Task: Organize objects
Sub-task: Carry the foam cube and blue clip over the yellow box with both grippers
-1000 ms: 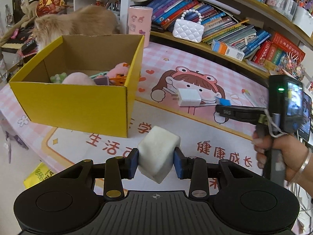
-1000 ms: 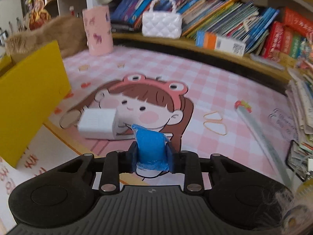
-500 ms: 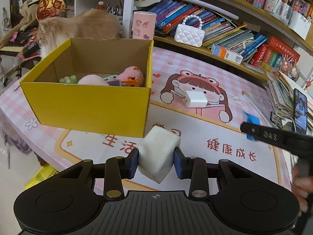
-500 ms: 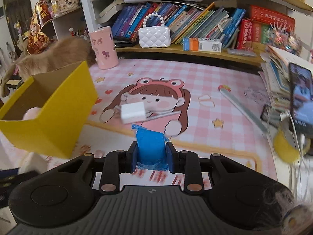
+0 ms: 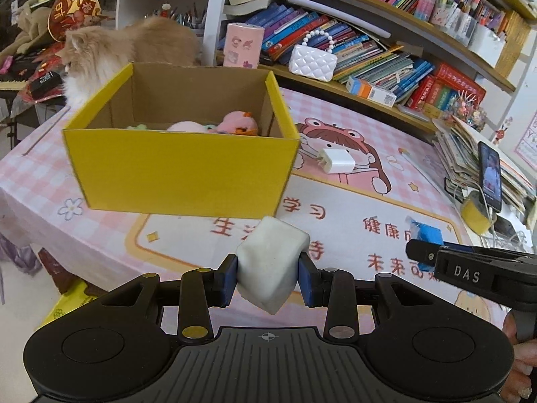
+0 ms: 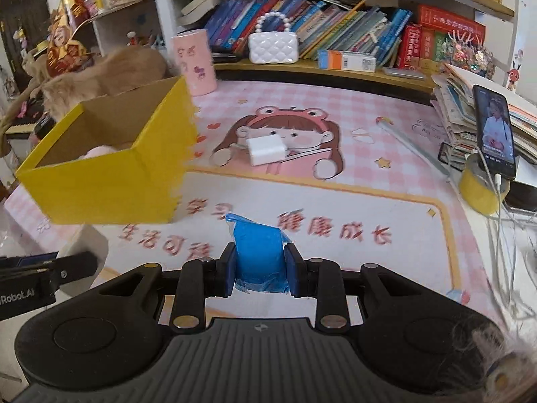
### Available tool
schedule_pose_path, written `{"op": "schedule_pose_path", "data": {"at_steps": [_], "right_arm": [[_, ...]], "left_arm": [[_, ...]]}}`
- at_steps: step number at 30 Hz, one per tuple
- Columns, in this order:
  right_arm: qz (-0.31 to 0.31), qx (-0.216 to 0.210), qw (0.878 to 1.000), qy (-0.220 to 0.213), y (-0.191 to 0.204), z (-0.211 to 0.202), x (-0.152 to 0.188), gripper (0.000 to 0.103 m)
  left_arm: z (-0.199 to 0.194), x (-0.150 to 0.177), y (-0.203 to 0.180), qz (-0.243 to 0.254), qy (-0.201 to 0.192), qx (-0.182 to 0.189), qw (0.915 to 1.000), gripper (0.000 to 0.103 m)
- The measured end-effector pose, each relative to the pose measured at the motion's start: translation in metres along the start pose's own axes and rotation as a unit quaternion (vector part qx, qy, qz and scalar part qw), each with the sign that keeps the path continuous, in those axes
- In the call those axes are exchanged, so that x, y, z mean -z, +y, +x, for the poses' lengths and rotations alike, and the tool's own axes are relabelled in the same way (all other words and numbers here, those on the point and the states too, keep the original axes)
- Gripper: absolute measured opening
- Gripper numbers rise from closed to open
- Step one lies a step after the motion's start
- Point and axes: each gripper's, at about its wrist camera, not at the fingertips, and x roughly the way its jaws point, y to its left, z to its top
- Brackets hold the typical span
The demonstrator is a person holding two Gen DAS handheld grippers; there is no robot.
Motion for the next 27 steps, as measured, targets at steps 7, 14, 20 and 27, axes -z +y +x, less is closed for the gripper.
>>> {"op": "schedule_pose_path", "data": {"at_steps": [7,14,20,27], "right_arm": [[-0.03,-0.007,1.0,0.001,0.055,-0.014,0.016,0.027],[-0.041,-0.022,0.999,-0.003,0.101,-0.024,0.031,0.027],[-0.044,-0.035,0.998,-0.007,0.133,-0.028,0.041,0.027],[-0.064,-0.047,0.997,-0.014,0.167,-0.031,0.045,0.027]], "left_arm": [[-0.025,0.011,0.04,-0.005,-0.003,0.007,1.0,0.036],[-0.046,0.021,0.076,-0.011,-0.009,0.002,0.9999,0.036],[-0.065,0.029,0.106,-0.015,-0.018,-0.01,0.9997,0.036],[-0.079,0.033,0.131,-0.023,-0.032,-0.017,0.9991,0.036]]}}
